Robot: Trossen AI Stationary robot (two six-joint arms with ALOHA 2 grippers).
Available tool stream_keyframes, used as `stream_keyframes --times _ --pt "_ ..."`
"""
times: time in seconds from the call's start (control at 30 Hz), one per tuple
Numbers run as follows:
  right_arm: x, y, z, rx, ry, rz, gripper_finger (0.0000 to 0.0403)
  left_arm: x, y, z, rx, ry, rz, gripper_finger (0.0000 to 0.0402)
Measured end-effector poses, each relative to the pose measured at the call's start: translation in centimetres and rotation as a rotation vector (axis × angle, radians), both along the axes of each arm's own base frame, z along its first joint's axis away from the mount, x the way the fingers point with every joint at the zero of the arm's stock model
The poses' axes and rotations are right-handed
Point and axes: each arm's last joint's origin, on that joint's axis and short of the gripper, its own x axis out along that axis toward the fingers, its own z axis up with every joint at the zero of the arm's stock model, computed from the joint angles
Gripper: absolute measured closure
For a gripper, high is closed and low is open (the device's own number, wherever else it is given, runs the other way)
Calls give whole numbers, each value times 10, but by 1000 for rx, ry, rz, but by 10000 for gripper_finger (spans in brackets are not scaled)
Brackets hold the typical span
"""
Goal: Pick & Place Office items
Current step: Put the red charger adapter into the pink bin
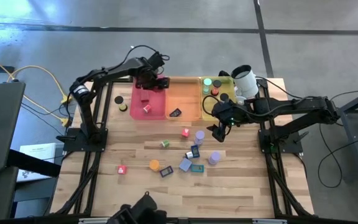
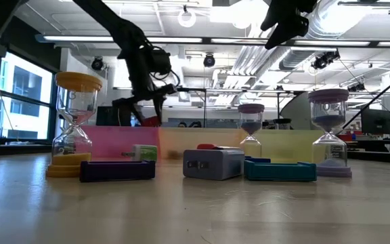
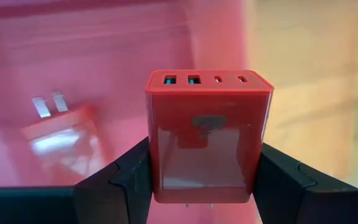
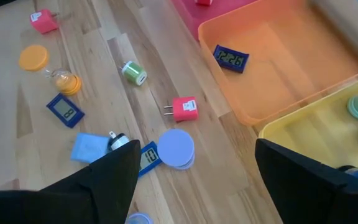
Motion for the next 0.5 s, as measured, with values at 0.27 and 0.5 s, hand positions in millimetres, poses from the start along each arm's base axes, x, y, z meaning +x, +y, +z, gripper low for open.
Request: stream_keyframes --times 0.27,0.5 --pt "0 0 0 -17 5 15 97 -7 9 -11 -20 67 1 201" --pt "0 -2 0 -18 4 6 97 3 13 -32 -45 81 -13 201"
